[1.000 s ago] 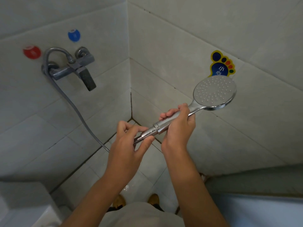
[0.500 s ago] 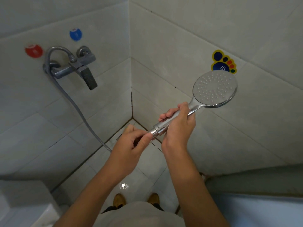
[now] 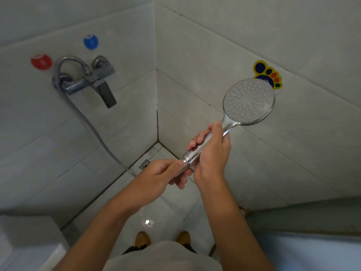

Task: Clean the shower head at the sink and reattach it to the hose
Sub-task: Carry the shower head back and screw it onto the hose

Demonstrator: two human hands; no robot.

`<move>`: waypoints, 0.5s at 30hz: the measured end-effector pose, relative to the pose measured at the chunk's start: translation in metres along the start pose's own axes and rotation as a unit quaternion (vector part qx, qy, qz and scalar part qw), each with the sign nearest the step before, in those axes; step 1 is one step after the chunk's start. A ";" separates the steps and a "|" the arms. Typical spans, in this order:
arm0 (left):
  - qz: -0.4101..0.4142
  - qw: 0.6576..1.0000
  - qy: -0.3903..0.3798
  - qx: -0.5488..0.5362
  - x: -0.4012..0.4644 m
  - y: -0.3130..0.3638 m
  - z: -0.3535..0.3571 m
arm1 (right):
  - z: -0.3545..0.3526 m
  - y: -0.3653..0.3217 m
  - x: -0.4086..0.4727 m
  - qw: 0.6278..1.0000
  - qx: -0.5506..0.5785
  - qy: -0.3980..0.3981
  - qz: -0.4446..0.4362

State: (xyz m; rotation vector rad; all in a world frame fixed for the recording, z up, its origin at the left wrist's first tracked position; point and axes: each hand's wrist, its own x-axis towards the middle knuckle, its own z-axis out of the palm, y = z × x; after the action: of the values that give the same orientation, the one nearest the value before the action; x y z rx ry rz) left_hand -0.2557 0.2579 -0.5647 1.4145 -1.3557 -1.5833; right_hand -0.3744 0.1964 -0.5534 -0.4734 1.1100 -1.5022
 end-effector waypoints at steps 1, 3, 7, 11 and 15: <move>0.003 1.000 -0.005 -0.007 0.001 -0.001 -0.001 | -0.001 -0.001 0.001 1.000 0.001 -0.003 0.002; 0.012 0.999 0.025 0.017 0.003 -0.004 0.001 | -0.003 -0.001 0.002 1.000 -0.012 -0.002 -0.008; 0.078 0.972 0.127 0.182 0.007 -0.012 0.011 | -0.006 0.004 0.005 0.996 -0.062 0.038 -0.048; 0.127 0.928 0.159 0.312 0.011 -0.017 0.020 | -0.012 0.011 0.011 0.991 -0.088 0.083 -0.056; 0.168 0.872 0.199 0.415 0.020 -0.028 0.031 | -0.019 0.015 0.016 0.988 -0.093 0.107 -0.065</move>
State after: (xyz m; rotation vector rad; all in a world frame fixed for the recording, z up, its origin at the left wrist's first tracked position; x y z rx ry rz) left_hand -0.2849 0.2568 -0.6002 1.7063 -1.9724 -0.4130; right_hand -0.3858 0.1898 -0.5794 -0.5291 1.4191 -1.5978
